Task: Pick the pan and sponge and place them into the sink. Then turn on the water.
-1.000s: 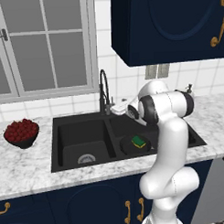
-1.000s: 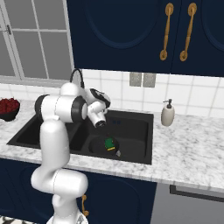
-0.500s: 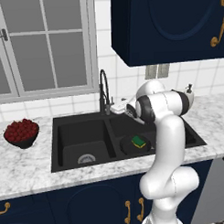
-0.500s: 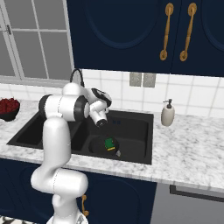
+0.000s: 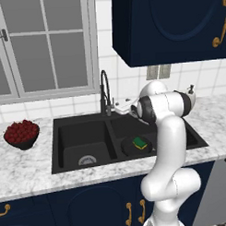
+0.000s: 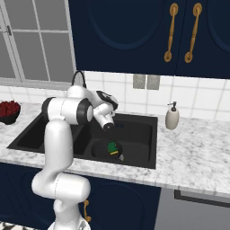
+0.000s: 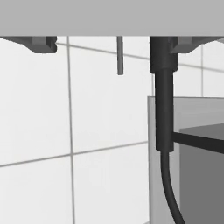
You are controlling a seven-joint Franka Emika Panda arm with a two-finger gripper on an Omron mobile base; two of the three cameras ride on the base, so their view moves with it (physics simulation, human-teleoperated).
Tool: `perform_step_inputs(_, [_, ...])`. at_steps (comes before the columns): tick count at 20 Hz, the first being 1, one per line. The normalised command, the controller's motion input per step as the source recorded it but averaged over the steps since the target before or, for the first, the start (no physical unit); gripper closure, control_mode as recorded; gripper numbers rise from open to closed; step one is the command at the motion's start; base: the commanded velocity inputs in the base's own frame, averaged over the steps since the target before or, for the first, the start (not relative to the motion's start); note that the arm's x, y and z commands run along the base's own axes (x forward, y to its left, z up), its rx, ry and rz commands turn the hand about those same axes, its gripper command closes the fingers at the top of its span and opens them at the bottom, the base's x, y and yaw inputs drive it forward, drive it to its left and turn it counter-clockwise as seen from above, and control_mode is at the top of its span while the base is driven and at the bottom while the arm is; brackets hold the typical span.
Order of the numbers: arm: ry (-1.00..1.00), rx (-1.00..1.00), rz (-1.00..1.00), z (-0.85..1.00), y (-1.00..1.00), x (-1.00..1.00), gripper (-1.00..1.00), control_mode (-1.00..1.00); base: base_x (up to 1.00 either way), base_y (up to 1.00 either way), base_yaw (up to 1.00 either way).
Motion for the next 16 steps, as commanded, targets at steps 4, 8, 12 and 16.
perform_step_inputs(4, [0.00, 0.00, 0.00, 0.00, -0.09, 0.00, -1.00, -1.00, 0.00, 0.00, 0.00])
perform_step_inputs(8, [0.00, 0.00, 0.00, 0.00, -0.06, 0.00, -1.00, -1.00, 0.00, 0.00, 0.00])
perform_step_inputs(12, [0.00, 0.00, 0.00, 0.00, 0.00, 0.00, -1.00, -1.00, 0.00, 0.00, 0.00])
perform_step_inputs(16, [0.00, 0.00, 0.00, 0.00, 0.00, 0.00, -1.00, -1.00, 0.00, 0.00, 0.00])
